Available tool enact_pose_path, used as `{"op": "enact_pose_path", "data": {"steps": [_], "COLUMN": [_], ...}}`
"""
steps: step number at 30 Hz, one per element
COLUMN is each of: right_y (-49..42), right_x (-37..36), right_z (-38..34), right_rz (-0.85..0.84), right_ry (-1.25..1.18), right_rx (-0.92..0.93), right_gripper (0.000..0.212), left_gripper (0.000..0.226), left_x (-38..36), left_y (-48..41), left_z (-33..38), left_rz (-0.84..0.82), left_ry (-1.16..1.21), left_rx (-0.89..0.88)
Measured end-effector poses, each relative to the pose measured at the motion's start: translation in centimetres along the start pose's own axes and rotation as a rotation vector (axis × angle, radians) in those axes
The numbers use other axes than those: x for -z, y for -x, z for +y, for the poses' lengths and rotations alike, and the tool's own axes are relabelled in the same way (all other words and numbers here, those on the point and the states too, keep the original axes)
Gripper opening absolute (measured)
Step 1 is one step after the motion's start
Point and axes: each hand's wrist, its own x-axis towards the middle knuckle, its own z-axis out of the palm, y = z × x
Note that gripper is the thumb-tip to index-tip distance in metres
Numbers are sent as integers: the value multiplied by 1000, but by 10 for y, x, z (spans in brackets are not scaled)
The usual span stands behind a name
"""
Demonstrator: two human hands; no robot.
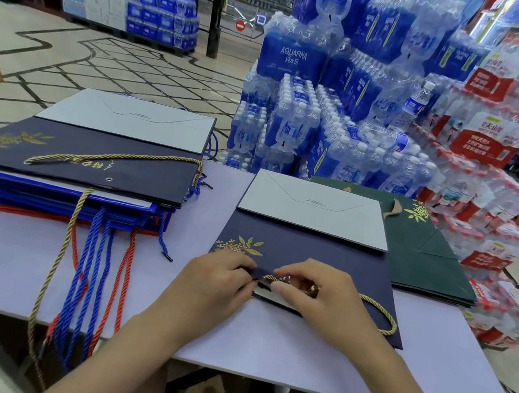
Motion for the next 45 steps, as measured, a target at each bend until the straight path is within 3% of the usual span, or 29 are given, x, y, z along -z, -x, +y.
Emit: {"op": "enact_pose_path", "data": {"steps": [2, 5, 9, 13, 21, 26, 28, 31, 34, 37, 39, 41, 45], "right_y": [-1, -4, -9, -19, -25, -13, -3, 15, 23, 20, 15, 11, 5], "right_x": [5, 5, -3, -11, -5, 5, 14, 35, 54, 60, 65, 70, 73], "right_z": [1, 0, -5, -5, 4, 24, 30, 35, 40, 46, 49, 51, 49], "right_rz": [-41, -69, -65, -39, 4, 161, 273, 243, 162, 243, 372, 385, 397], "right_ry": [-17, 74, 282, 324, 44, 938, 992, 998, 667, 230, -182, -505, -641], "right_rx": [-92, -147, -138, -142, -229, -74, -182, -534, -760, -820, -814, -796, -696], "right_gripper": [4, 15, 27, 33, 31, 43, 42, 41, 50, 56, 47, 32, 21], "left_gripper": [32, 33, 38, 36, 39, 26, 24, 41, 57, 60, 65, 68, 62], "left_x": [-2, -4, 1, 4, 2, 5, 3, -3, -6, -3, 0, 3, 6], "left_y": [1, 1, 0, 0, 1, -3, -2, 1, 2, 1, 0, 0, -1], "left_z": [-1, 0, 3, 3, 4, 5, 4, 0, -2, -1, 0, 1, 1], "left_rz": [5, 17, 49, 30, -17, -134, -201, -211, -251, -243, -222, -208, -172], "left_ry": [-7, -13, -1, 3, -41, 46, 53, 19, 22, 62, 70, 81, 112], "left_rx": [6, 7, 10, -20, 51, 15, -21, 117, 233, 250, 268, 286, 277]}}
